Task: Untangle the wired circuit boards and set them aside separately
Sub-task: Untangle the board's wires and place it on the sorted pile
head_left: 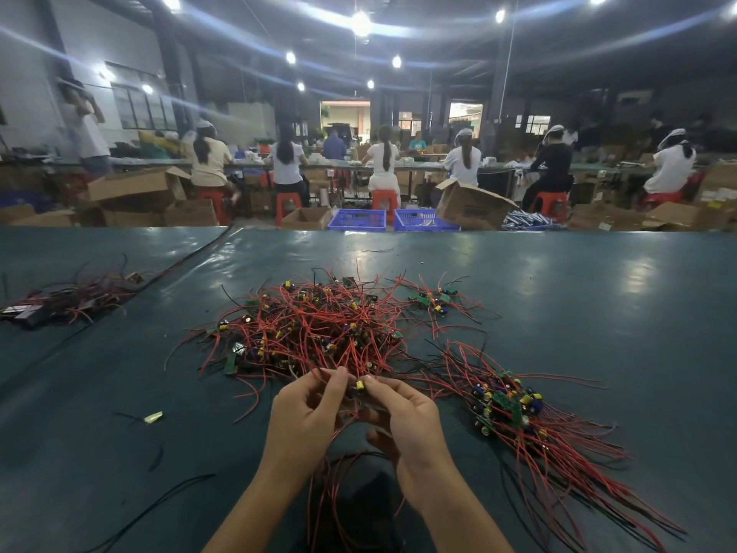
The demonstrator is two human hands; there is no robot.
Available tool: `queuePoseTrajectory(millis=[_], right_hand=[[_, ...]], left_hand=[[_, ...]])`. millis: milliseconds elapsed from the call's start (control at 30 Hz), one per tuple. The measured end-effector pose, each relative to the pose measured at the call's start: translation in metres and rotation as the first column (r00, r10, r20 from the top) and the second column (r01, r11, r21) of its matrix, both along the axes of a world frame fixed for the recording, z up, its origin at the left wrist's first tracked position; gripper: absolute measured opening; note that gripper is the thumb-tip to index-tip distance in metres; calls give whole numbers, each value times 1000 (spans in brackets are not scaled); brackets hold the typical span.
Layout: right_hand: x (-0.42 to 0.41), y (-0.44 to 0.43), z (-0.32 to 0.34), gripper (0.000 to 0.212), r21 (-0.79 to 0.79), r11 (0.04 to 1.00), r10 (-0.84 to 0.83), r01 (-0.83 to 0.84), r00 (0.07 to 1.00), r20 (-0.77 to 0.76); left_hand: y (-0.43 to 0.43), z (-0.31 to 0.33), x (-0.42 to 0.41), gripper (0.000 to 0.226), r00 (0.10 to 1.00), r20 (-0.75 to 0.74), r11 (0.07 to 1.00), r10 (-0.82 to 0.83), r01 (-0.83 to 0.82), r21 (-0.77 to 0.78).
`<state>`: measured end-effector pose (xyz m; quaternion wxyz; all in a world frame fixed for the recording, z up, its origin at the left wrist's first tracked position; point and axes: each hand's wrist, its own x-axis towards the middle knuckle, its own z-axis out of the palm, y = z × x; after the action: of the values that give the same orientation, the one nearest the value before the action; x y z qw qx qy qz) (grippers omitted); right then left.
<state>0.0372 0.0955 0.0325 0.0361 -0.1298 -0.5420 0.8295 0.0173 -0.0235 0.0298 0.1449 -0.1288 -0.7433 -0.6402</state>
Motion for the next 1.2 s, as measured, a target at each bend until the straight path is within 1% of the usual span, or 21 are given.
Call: queuePoseTrajectory(millis=[100,167,267,333,433,533,633,733,833,900,967,1067,1133,1200], right_hand=[[0,0,0,6,-3,1000,-4,4,1000,-5],[0,1,-1,8,18,1000,-13,13,1000,-16],[0,1,-1,11,51,998,-39,41,999,-34],[-1,0,-2,10,58,997,-55,57,998,-37],[-2,1,-2,10,57,996,-61,63,997,-40],[-2,1,-3,11,68,996,-53,55,998,-35],[-2,1,-4,14,51,997,-54,56,998,-37],[-3,2,-2,13,35,998,-54,56,998,-41],[-2,4,-1,10,40,998,-48,50,998,-49],[-1,4,-1,12,65,997,-41,45,997,-63],[0,2,-2,12,115,993,-22,32,996,-85],[2,0,0,5,126,992,34,-22,995,-92],[2,0,1,11,91,992,91,-85,993,-69],[3,0,2,20,92,986,145,-140,988,-47]], left_hand=[[0,3,1,28,998,57,995,-15,9,97],[1,5,2,27,996,83,991,-26,14,132],[1,6,3,20,993,113,981,-29,6,196],[1,7,3,17,987,158,969,-28,-12,246],[1,6,2,21,983,180,953,-30,-27,303],[3,7,2,20,984,175,951,-37,-19,309],[4,6,2,25,977,203,943,-73,1,334],[4,6,1,19,975,202,944,-88,17,329],[1,4,0,14,976,212,947,-54,-17,320],[-1,3,-2,12,969,240,946,-50,-31,322],[-2,3,-2,15,965,253,948,-66,-19,318],[-2,3,-2,14,965,251,963,-79,9,269],[-1,3,-2,17,960,257,965,-109,40,259],[0,4,0,19,956,254,961,-147,78,265]])
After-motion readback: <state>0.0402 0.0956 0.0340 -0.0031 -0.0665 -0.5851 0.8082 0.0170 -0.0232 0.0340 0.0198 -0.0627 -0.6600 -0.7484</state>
